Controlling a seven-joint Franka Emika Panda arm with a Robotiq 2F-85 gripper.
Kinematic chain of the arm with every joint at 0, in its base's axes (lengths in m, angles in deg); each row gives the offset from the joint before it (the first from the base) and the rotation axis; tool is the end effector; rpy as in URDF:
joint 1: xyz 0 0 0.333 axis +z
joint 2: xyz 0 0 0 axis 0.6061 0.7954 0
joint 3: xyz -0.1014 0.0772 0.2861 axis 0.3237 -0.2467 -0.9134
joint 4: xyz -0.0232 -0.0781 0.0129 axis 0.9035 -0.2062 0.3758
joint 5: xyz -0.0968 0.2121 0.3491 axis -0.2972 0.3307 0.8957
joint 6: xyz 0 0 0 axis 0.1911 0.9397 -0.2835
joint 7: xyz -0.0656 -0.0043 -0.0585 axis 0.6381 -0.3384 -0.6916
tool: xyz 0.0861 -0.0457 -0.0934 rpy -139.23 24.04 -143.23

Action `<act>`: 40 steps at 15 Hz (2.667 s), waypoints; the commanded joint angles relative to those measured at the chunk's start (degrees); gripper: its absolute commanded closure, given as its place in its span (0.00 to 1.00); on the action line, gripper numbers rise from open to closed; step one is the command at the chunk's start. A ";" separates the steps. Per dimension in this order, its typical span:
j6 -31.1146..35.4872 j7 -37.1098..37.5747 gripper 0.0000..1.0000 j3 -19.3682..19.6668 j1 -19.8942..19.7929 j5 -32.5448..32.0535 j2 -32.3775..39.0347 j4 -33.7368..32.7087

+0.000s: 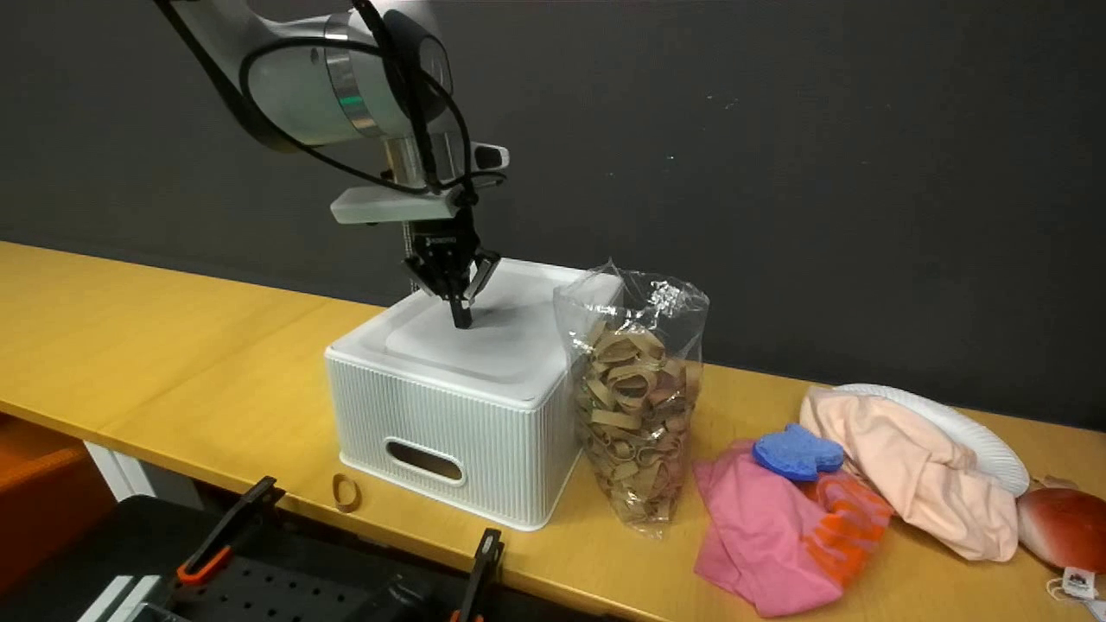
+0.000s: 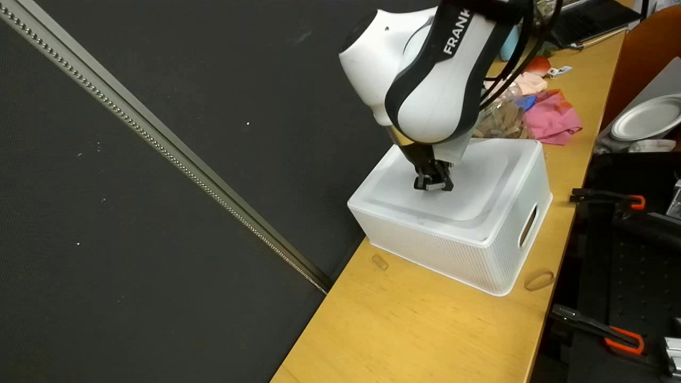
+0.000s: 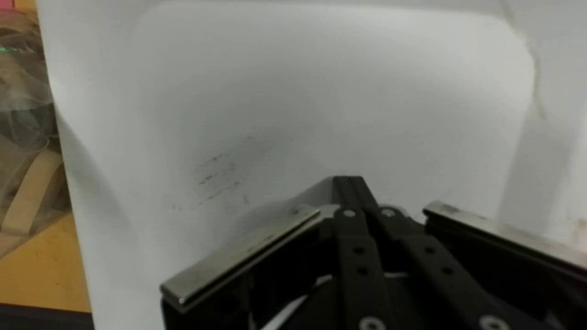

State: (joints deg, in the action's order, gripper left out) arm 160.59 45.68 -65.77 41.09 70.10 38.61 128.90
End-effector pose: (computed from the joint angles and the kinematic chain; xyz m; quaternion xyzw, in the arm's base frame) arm 0.5808 0.0154 0.2271 0.9969 -0.0140 0.0042 0.0771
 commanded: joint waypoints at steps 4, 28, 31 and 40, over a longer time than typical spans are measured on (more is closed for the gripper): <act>11.21 0.37 1.00 2.24 -1.92 0.67 -0.70 1.64; 12.79 -1.90 1.00 -1.46 -0.46 5.48 -0.80 5.60; 12.78 -1.90 1.00 -1.22 -0.38 5.04 -1.03 4.59; 17.29 -6.29 1.00 -1.64 -1.06 5.50 5.43 -4.61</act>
State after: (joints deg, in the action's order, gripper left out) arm 175.27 42.97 -66.68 40.37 74.03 39.91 128.29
